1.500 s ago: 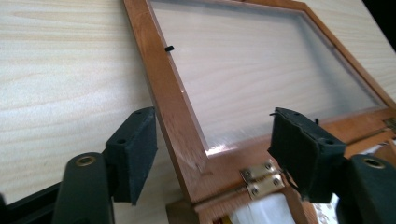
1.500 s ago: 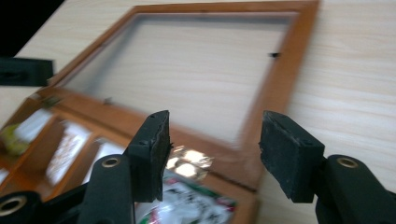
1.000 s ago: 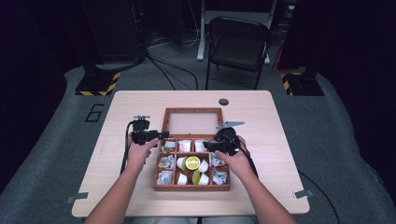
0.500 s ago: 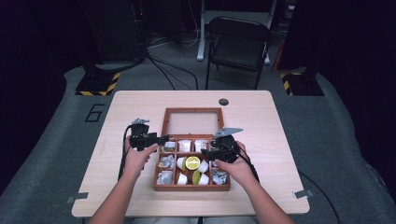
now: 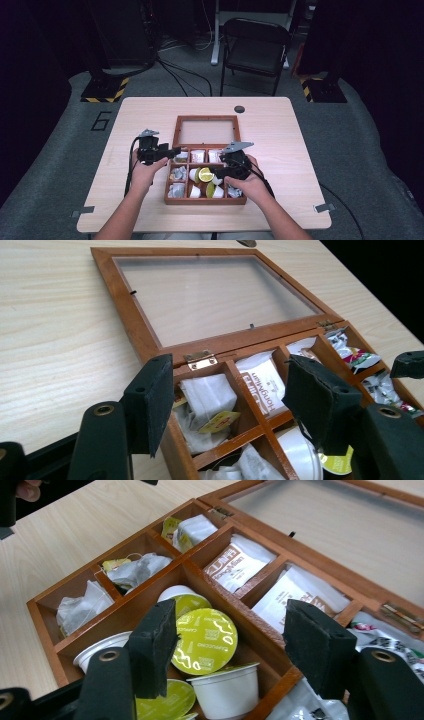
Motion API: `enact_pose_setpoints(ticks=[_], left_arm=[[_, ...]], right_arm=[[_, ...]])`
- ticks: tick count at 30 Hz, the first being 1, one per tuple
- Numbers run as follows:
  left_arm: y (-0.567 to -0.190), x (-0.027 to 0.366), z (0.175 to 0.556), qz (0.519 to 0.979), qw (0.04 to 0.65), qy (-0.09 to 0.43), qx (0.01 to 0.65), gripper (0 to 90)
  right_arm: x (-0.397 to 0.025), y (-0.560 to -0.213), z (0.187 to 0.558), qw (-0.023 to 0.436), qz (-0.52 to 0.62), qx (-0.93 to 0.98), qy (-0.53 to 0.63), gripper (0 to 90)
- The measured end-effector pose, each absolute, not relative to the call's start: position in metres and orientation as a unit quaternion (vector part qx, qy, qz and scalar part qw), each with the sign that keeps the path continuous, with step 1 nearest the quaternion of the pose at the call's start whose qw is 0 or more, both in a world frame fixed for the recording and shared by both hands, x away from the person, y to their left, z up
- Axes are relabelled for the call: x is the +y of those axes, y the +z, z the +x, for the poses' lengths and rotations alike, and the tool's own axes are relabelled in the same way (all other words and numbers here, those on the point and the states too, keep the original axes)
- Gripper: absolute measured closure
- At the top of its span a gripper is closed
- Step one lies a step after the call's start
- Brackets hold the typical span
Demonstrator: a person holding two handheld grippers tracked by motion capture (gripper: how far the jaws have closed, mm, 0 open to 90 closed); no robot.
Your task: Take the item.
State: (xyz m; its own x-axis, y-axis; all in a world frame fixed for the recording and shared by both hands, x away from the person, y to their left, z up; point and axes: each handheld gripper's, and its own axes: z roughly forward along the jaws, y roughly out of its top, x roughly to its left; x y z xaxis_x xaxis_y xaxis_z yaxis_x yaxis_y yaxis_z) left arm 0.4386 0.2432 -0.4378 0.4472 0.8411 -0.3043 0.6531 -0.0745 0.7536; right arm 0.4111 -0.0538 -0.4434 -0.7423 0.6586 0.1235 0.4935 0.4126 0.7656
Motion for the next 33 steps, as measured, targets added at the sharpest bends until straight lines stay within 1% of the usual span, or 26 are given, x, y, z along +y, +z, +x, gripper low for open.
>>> enact_pose_setpoints(ticks=[6,9,15,30,33], left_arm=[[-0.435,0.245,0.436,0.720,0.456,0.101,0.513,34.1],[-0.436,0.246,0.435,0.720,0.456,0.092,0.515,34.1],[-0.436,0.248,0.433,0.718,0.455,0.096,0.517,33.2],[-0.430,0.258,0.422,0.700,0.468,0.104,0.528,30.4],[-0.429,0.260,0.421,0.697,0.470,0.107,0.530,30.0]], right_arm=[[-0.047,-0.448,0.408,0.087,0.335,0.841,0.416,37.8],[-0.044,-0.451,0.407,0.085,0.326,0.846,0.413,39.5],[-0.039,-0.461,0.408,0.075,0.324,0.855,0.398,39.8],[-0.024,-0.476,0.416,0.062,0.328,0.870,0.363,33.5],[-0.021,-0.479,0.418,0.065,0.325,0.874,0.356,32.6]])
